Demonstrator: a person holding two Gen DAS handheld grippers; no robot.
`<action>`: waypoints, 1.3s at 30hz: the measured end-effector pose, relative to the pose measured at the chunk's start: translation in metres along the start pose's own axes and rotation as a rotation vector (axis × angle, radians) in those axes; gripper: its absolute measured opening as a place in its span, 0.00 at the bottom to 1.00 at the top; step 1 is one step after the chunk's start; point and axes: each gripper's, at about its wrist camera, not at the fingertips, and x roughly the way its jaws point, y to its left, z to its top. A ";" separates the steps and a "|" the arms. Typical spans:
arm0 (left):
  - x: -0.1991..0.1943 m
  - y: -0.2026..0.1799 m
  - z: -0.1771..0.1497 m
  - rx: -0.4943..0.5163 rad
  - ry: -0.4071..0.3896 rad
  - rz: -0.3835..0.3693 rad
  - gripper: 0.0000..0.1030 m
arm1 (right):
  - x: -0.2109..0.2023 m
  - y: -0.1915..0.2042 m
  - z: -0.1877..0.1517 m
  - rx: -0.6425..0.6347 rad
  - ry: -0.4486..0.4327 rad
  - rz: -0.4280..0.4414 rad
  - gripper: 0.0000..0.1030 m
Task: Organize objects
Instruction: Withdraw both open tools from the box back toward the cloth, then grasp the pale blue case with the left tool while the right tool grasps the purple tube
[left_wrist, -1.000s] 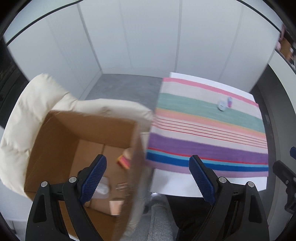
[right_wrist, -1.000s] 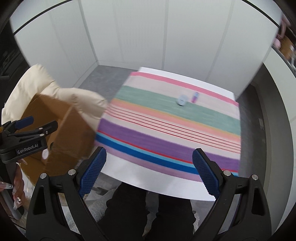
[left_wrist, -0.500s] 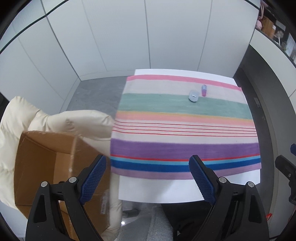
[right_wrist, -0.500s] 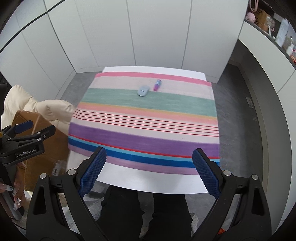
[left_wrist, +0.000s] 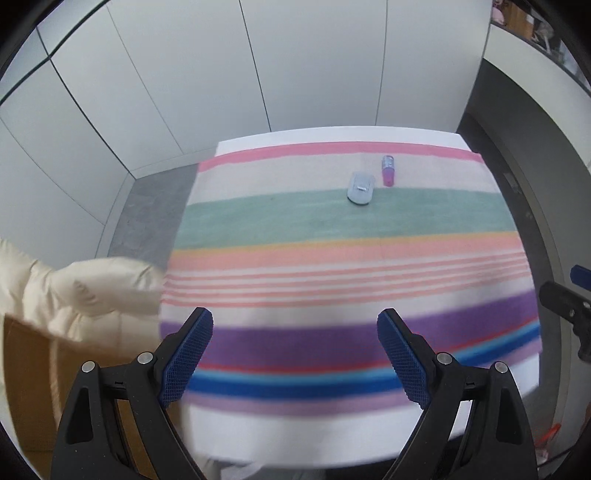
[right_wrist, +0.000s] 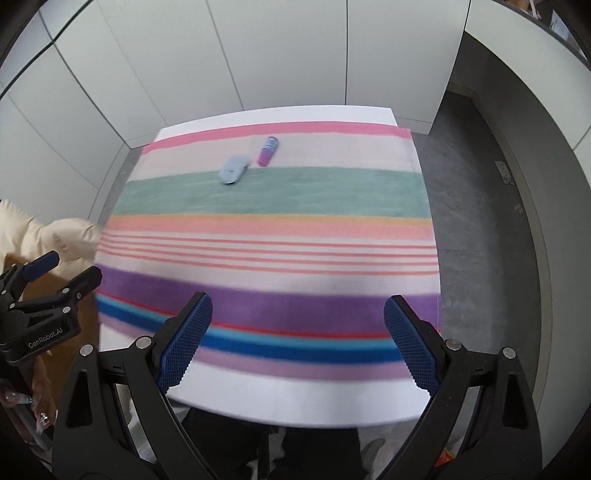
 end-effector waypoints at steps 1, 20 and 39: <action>0.013 -0.002 0.007 -0.015 0.003 -0.006 0.89 | 0.012 -0.004 0.006 -0.004 -0.004 0.000 0.93; 0.193 0.006 0.076 -0.175 0.094 -0.041 0.93 | 0.205 0.045 0.137 -0.666 -0.207 0.115 0.93; 0.191 -0.023 0.101 -0.140 0.087 -0.121 0.93 | 0.229 0.033 0.143 -0.522 -0.132 0.229 0.17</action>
